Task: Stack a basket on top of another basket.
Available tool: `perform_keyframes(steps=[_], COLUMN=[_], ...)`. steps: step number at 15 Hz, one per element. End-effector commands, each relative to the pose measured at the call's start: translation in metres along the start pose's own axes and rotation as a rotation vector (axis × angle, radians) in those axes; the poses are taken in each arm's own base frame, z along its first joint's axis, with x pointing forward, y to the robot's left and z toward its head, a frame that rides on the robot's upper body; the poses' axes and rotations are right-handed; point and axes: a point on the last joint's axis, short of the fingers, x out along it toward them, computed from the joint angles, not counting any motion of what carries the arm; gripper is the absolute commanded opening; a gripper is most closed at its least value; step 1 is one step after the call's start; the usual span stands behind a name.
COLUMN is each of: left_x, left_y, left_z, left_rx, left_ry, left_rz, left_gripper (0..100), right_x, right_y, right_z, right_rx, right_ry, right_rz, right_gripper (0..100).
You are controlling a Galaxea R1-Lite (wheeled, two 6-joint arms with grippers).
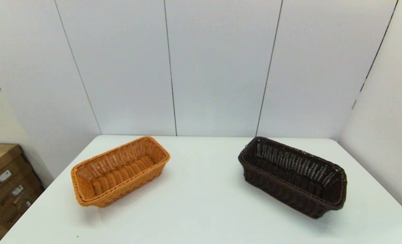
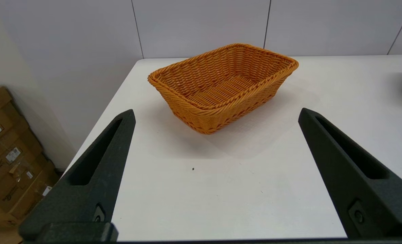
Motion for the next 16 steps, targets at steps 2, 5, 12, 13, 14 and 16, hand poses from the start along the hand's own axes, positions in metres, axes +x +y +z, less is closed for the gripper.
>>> perform_keyframes(steps=[2,5,12,13,14,16], left_x=[0.0001,0.0001,0.0001,0.0001,0.0001,0.0001], left_y=[0.0000,0.0000,0.0000,0.0000,0.0000,0.0000], left_z=[-0.0004,-0.0004,-0.0004,-0.0004,-0.0004,-0.0004], left_rx=[-0.001,-0.001,-0.001,-0.001,-0.001,0.001], left_ry=[0.001,0.001,0.001,0.001,0.001,0.001], left_rz=[0.000,0.000,0.000,0.000,0.000,0.000], left_gripper=[100,100,100,100,100,100], right_x=[0.0000,0.0000,0.0000,0.0000,0.0000,0.0001], right_y=[0.0000,0.0000,0.0000,0.0000,0.0000,0.0000], right_z=[0.0003,0.0003,0.0003,0.0003,0.0003,-0.0001], right_rx=[0.002,0.002,0.002,0.002,0.002,0.002], right_ry=[0.001,0.001,0.001,0.001,0.001,0.002], right_rz=[0.002,0.002,0.002,0.000,0.000,0.002], right_gripper=[100,100,100,100,100,100])
